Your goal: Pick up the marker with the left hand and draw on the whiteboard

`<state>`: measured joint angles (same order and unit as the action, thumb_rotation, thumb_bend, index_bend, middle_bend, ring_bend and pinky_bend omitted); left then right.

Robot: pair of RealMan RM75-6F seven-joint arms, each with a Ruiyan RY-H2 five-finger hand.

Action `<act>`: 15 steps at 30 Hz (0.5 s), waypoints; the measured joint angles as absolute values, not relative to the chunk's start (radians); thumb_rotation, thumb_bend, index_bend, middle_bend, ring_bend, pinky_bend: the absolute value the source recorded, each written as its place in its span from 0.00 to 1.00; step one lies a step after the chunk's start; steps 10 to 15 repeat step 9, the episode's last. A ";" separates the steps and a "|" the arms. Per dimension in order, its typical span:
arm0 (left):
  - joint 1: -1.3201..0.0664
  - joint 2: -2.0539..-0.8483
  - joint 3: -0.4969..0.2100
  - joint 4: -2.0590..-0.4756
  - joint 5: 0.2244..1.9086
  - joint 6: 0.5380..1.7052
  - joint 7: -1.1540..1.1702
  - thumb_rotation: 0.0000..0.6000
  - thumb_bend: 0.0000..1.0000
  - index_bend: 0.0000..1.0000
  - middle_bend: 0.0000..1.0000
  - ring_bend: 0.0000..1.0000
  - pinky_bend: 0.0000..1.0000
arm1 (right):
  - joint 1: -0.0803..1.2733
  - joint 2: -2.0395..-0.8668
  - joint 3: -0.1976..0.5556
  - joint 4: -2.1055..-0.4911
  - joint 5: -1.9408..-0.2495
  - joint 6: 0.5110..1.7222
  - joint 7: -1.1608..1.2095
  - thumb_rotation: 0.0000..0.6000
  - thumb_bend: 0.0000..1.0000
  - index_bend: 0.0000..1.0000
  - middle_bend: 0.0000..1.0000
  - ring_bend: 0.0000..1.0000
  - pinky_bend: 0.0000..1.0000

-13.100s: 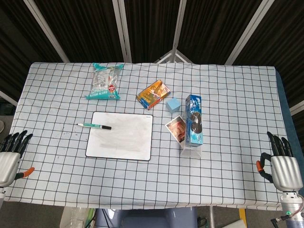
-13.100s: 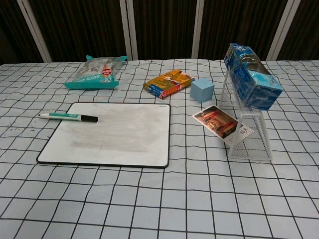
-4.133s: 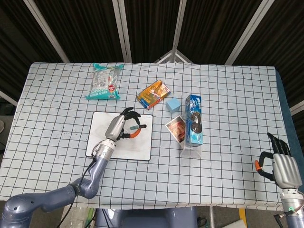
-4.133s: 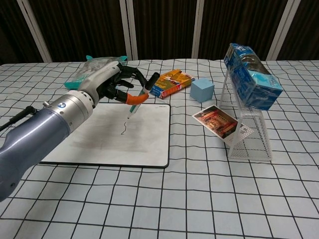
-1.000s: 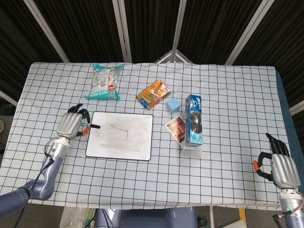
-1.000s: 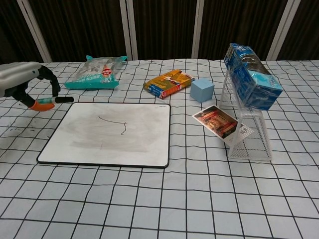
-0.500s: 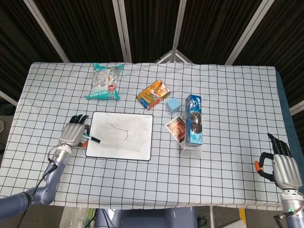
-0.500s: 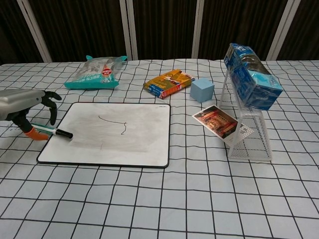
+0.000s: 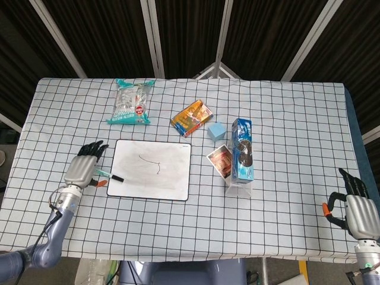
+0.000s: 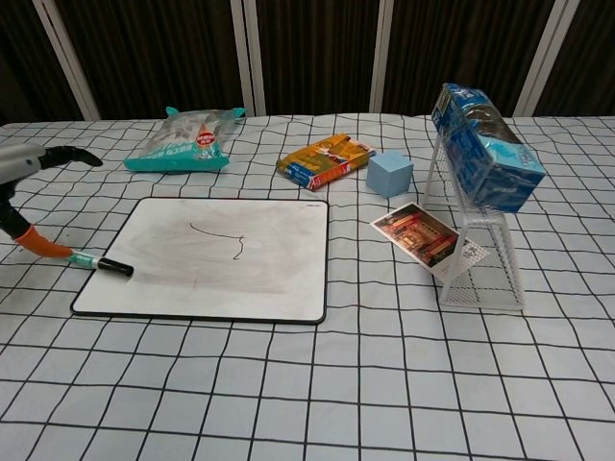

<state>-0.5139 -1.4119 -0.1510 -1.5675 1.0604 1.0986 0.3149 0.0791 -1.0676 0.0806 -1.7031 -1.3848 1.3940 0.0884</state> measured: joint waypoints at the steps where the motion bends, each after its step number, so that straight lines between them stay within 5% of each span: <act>1: -0.492 -1.391 -0.142 -1.601 1.085 1.129 0.299 1.00 0.17 0.05 0.00 0.00 0.00 | 0.078 -1.067 0.080 -1.701 -1.387 1.396 0.091 1.00 0.42 0.00 0.00 0.00 0.00; 9: -0.351 -1.246 -0.049 -1.755 1.326 1.348 0.237 1.00 0.13 0.00 0.00 0.00 0.00 | 0.077 -1.070 0.076 -1.682 -1.418 1.412 0.076 1.00 0.42 0.00 0.00 0.00 0.00; 15: -0.351 -1.246 -0.049 -1.755 1.326 1.348 0.237 1.00 0.13 0.00 0.00 0.00 0.00 | 0.077 -1.070 0.076 -1.682 -1.418 1.412 0.076 1.00 0.42 0.00 0.00 0.00 0.00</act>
